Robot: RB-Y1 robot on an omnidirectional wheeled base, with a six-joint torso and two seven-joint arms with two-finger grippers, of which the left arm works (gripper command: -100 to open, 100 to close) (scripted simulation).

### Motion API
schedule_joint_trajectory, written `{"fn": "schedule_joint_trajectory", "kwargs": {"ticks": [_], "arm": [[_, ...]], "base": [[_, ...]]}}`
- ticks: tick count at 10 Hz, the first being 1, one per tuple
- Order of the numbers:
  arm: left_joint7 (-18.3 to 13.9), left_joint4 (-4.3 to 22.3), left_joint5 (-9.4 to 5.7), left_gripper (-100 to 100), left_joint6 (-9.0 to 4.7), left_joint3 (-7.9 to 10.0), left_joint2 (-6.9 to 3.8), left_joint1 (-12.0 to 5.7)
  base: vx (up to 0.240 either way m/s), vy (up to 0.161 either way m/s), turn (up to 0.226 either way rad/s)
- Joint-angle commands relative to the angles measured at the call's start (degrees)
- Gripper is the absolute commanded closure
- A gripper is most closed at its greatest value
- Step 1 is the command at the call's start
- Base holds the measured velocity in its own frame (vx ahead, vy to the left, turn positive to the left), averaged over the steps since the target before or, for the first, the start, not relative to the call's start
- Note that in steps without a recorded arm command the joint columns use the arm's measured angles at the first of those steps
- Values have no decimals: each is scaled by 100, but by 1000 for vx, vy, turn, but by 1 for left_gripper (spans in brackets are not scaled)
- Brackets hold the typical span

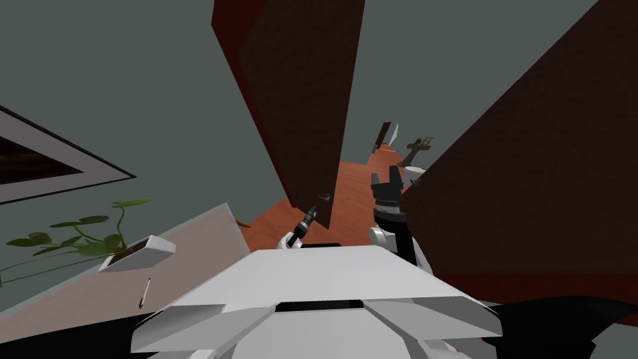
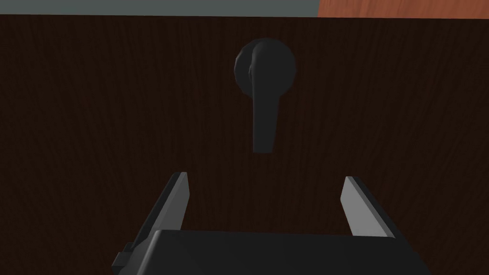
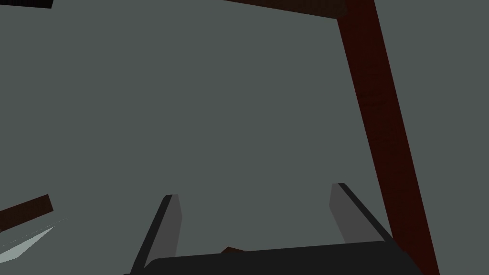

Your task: Push the door open

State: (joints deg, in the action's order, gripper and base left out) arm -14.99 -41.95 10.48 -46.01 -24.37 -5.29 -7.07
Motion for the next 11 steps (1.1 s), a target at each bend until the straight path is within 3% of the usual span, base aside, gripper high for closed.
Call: {"fn": "schedule_joint_trajectory", "kwargs": {"ticks": [1,10,11], "arm": [[0,0,0,-100,0,0,0,0],[152,165,-59,-100,16,136,153,-48],[138,142,-54,-100,20,125,133,-39]], "base": [[53,26,-5],[159,-90,-32],[71,-47,1]]}}
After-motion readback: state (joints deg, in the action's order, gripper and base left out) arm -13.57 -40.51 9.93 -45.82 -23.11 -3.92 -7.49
